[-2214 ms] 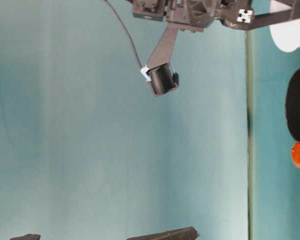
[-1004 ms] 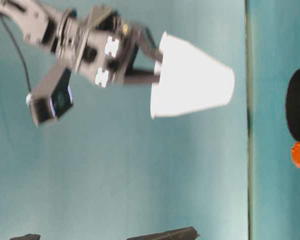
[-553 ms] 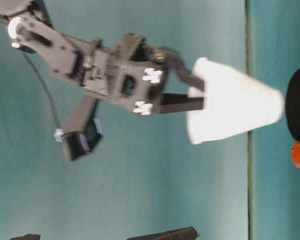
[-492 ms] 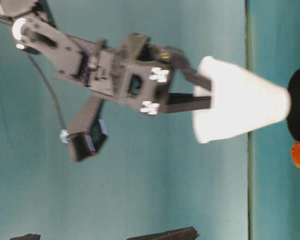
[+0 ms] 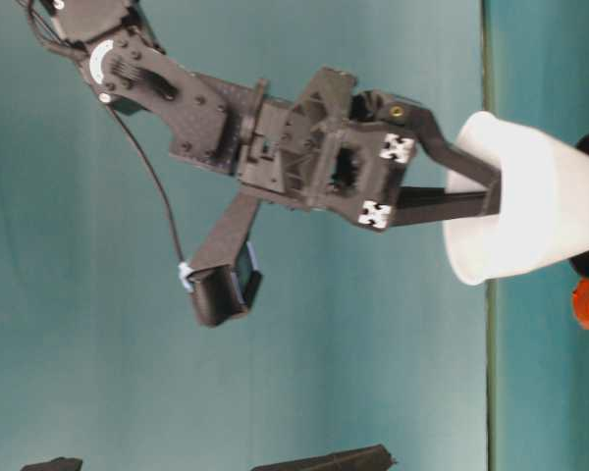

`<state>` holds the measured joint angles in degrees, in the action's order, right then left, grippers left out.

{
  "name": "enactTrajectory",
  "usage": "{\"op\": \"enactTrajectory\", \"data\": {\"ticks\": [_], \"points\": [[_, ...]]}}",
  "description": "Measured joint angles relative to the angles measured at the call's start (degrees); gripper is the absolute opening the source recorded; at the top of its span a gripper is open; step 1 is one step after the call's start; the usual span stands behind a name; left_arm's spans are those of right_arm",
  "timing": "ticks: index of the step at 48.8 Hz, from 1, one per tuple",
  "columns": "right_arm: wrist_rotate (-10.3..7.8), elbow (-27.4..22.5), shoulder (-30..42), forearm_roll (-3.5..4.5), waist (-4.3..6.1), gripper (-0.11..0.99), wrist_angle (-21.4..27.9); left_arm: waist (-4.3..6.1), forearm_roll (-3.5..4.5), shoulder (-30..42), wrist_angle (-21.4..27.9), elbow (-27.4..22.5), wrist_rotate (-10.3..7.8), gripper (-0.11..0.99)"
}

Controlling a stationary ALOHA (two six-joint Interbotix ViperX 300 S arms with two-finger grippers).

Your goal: Put the paper cup into the moved red handle cup holder.

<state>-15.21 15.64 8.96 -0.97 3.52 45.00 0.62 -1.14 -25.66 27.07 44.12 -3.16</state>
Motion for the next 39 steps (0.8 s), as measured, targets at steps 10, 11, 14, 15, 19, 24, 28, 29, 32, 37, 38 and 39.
{"op": "enactTrajectory", "data": {"ticks": [10,11,14,15,19,24,28,29,32,37,38,39], "points": [[0.09,0.09,1.41,0.00,0.00,-0.11,-0.44,0.00,0.00,0.18,0.00,0.00,-0.09,0.94],[0.09,0.09,1.41,0.00,0.00,-0.11,-0.44,0.00,0.00,0.18,0.00,0.00,0.00,0.94],[0.09,0.09,1.41,0.00,0.00,-0.11,-0.44,0.00,0.00,0.26,0.00,0.00,0.00,0.94],[0.09,0.09,1.41,0.00,0.00,-0.11,-0.44,0.09,0.00,0.26,0.00,0.00,0.00,0.94],[0.09,0.18,1.41,0.00,0.00,-0.11,-0.44,0.09,0.00,0.26,0.00,0.00,0.00,0.94],[0.09,0.09,1.41,0.00,0.09,-0.11,-0.44,0.09,0.00,0.53,0.00,0.00,0.00,0.94],[0.09,0.09,1.49,0.09,0.09,-0.11,-0.44,0.00,0.09,0.53,0.00,0.00,0.00,0.94],[0.09,0.09,1.49,0.00,0.09,-0.11,-0.44,0.09,0.00,0.53,0.00,0.00,0.00,0.94],[0.09,0.09,1.49,0.09,0.09,-0.11,-0.53,0.09,0.00,0.53,-0.09,0.00,0.00,0.94],[0.09,0.09,1.76,0.09,0.09,-0.11,-0.44,0.00,0.00,0.53,0.00,0.00,0.00,0.94],[0.09,0.09,1.85,0.09,0.09,-0.10,-0.44,0.09,0.00,0.53,0.00,0.00,0.00,0.94],[0.09,0.09,1.85,0.00,0.09,-0.10,-0.35,0.09,0.00,0.53,0.00,0.00,0.00,0.94]]}}
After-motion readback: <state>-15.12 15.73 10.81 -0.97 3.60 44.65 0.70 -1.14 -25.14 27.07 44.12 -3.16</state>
